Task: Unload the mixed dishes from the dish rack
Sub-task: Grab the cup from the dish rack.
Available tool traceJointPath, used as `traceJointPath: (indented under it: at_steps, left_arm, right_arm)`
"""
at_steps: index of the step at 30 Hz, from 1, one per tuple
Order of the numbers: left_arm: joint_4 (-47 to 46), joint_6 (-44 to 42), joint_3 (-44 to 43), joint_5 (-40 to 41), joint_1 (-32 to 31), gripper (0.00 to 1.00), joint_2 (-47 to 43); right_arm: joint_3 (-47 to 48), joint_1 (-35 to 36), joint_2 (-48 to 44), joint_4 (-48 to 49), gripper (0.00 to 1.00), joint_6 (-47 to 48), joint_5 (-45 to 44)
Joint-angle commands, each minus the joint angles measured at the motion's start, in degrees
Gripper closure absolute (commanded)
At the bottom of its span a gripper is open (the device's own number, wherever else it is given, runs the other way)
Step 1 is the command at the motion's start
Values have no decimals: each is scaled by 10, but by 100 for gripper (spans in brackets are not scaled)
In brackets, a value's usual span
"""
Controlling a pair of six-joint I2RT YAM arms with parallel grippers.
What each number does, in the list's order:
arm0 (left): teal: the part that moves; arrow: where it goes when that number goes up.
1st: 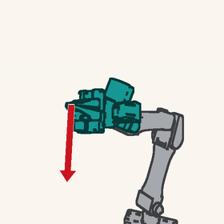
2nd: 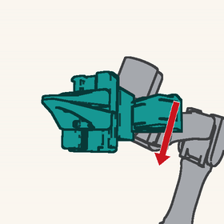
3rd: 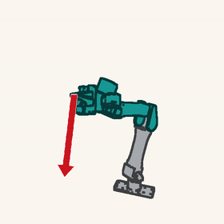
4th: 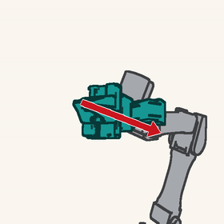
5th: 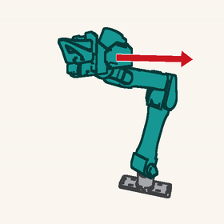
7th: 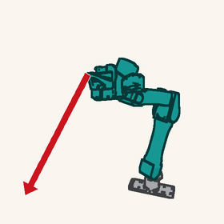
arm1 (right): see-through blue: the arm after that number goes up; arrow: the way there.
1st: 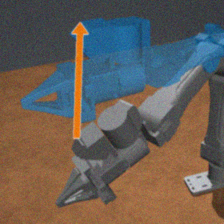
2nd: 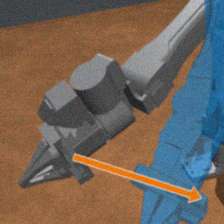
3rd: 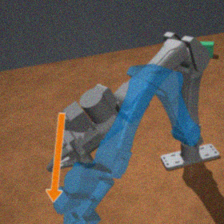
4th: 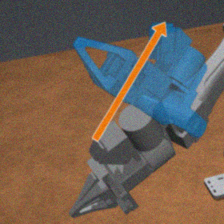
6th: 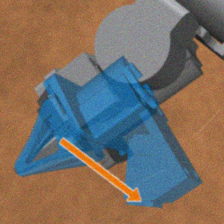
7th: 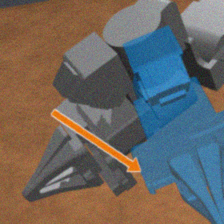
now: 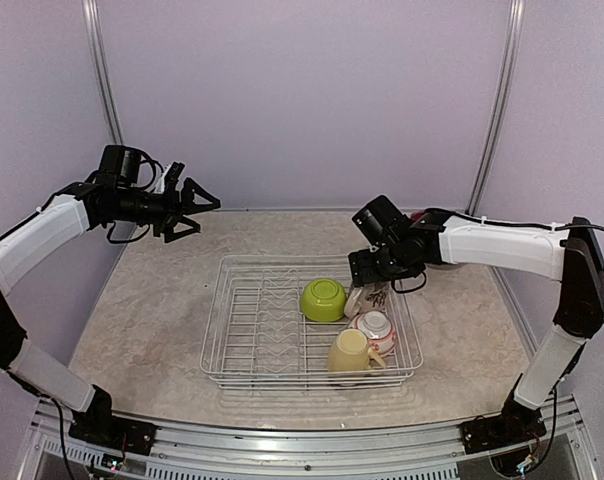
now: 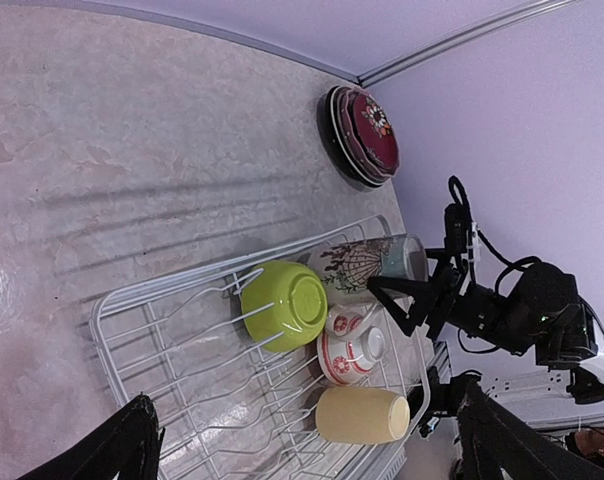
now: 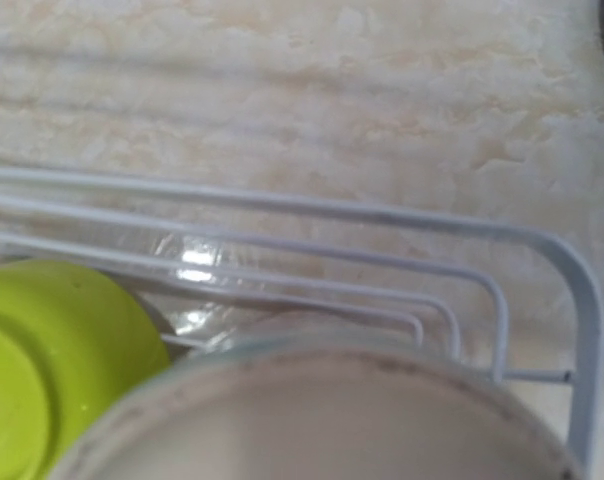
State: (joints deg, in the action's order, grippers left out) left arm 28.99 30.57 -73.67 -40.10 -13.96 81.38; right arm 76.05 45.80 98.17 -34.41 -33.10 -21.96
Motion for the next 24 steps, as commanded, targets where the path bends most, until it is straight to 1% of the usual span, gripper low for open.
traceJointPath:
  at_steps: [1,6,8,10,13,16,18,21,24]
  left_arm:
    - [5,-6,-18,-5,1,1,-5]
    - [5,-5,-19,-7,1,1,-2]
    - [5,-5,-19,-6,1,1,-3]
    - [5,-6,-19,-5,1,1,-3]
    - [5,-6,-19,-8,1,1,-5]
    - [4,-5,-20,-20,1,1,-5]
    - [2,-5,-22,-35,-1,3,-2]
    - [-12,6,-17,-65,-6,3,3]
    - [-46,33,-8,-118,-12,3,14]
  right_arm:
    - [-9,10,-71,37,70,4,6]
    - [-56,9,-128,103,89,3,14]
    - [-70,7,-146,135,100,-1,27]
    - [-84,3,-161,165,100,-10,39]
    - [-112,-7,-188,241,100,-28,76]
    - [-161,-18,-219,346,100,-52,124]
    - [-189,-24,-236,412,100,-69,147]
    - [-224,-27,-248,511,100,-83,179]
    - [-254,-27,-242,621,100,-102,216]
